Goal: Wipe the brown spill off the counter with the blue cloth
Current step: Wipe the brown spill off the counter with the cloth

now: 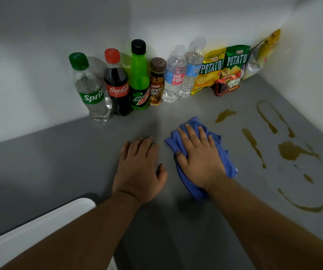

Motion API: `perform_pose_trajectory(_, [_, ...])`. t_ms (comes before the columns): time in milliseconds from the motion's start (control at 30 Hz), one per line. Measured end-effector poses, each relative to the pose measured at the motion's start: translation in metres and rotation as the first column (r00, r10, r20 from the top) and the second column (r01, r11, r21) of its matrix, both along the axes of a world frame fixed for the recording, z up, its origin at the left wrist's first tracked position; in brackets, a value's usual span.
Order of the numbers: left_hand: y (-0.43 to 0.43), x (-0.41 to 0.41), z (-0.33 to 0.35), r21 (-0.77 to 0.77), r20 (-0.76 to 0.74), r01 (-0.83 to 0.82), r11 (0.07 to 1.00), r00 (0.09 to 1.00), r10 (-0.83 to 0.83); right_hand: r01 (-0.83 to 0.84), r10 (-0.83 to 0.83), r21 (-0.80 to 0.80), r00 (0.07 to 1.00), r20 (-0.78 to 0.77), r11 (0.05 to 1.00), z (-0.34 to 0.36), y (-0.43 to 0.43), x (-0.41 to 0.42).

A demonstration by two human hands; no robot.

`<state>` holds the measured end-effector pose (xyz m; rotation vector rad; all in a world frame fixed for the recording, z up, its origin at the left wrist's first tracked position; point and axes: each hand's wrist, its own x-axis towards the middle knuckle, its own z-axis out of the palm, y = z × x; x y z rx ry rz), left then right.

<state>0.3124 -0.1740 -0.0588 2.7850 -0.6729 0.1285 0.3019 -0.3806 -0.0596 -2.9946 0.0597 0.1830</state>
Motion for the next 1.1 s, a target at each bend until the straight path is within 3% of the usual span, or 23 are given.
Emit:
perform_pose_trajectory(67, [0.000,0.000,0.000,-0.016,0.001,0.004,1.000,1.000,-0.003,-0.129,0.129,0.002,0.992,0.005,0.992,0.000,-0.010,-0.017])
perform_pose_trajectory(167, [0.000,0.000,0.001,-0.042,-0.011,0.004,0.999,1.000,-0.004,-0.187,0.188,0.031,0.982,-0.008,0.982,0.001,-0.038,-0.029])
perform_pose_trajectory(267, [0.000,0.000,0.002,-0.041,-0.029,-0.002,0.999,1.000,0.001,-0.145,0.144,0.028,0.989,0.010,0.989,0.000,-0.045,-0.015])
perform_pose_trajectory(433, [0.000,-0.001,0.004,-0.019,-0.037,-0.003,1.000,0.999,0.002,0.124,-0.124,0.026,0.992,0.019,0.992,-0.001,-0.004,0.046])
perform_pose_trajectory(500, [0.000,-0.001,0.005,-0.012,-0.032,-0.004,1.000,0.999,0.004,0.092,-0.092,0.016,0.995,0.025,0.996,-0.002,0.011,0.047])
perform_pose_trajectory(667, [0.000,0.000,0.004,-0.025,-0.032,-0.001,1.000,0.999,0.000,-0.186,0.186,0.021,0.982,-0.004,0.982,0.001,-0.026,0.000])
perform_pose_trajectory(800, [0.000,0.000,0.004,-0.038,-0.027,-0.001,0.999,1.000,0.000,-0.124,0.124,0.014,0.992,-0.035,0.992,0.006,-0.057,0.014])
perform_pose_trajectory(967, [0.000,0.000,0.003,-0.014,-0.026,0.008,1.000,1.000,-0.009,0.073,-0.073,0.002,0.997,0.010,0.997,-0.002,-0.010,0.030])
perform_pose_trajectory(1100, [0.000,-0.001,0.004,-0.006,-0.023,0.011,1.000,1.000,-0.011,-0.078,0.076,0.044,0.997,0.034,0.996,-0.004,0.002,-0.027])
